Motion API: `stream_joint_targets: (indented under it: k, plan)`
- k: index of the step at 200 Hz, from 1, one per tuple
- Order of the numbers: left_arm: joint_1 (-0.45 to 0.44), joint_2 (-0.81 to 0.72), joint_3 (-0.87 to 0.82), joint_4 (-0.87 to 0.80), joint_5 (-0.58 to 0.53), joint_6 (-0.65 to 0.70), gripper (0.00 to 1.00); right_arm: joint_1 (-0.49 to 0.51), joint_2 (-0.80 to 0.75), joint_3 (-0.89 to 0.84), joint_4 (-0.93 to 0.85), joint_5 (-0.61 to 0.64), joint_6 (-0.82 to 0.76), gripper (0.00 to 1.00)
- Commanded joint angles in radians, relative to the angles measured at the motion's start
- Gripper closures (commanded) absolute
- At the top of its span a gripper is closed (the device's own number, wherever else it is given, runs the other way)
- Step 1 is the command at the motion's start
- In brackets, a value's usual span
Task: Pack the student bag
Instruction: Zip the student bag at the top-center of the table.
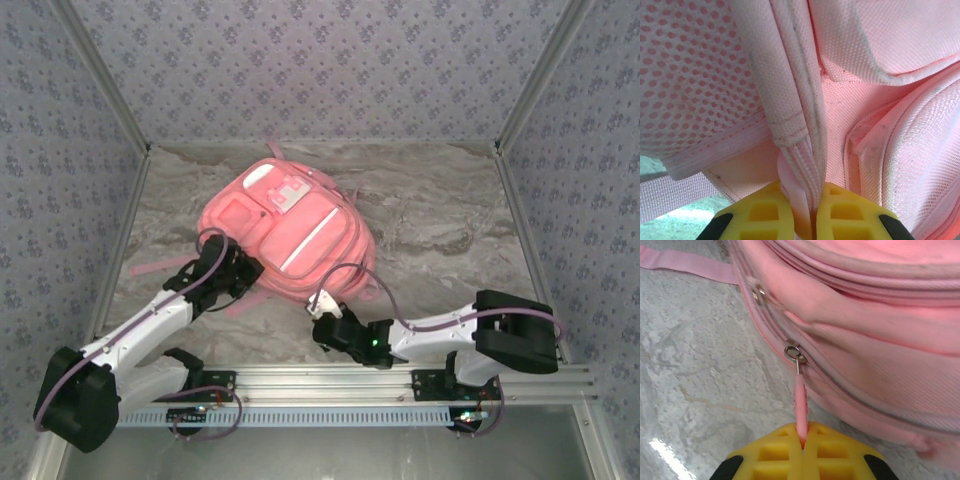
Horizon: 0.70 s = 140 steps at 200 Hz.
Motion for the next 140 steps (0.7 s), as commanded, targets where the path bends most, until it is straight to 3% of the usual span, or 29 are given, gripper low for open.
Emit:
stream_joint_targets:
  k: [1, 140]
  plan:
    - [0.033, -0.017, 0.047, -0.024, -0.059, 0.058, 0.97, -0.01, -0.05, -0.035, -0.095, 0.055, 0.033, 1.0]
    - [0.088, -0.01, 0.1, -0.106, -0.04, 0.157, 0.95, -0.192, -0.347, -0.173, -0.255, 0.009, 0.0, 1.0]
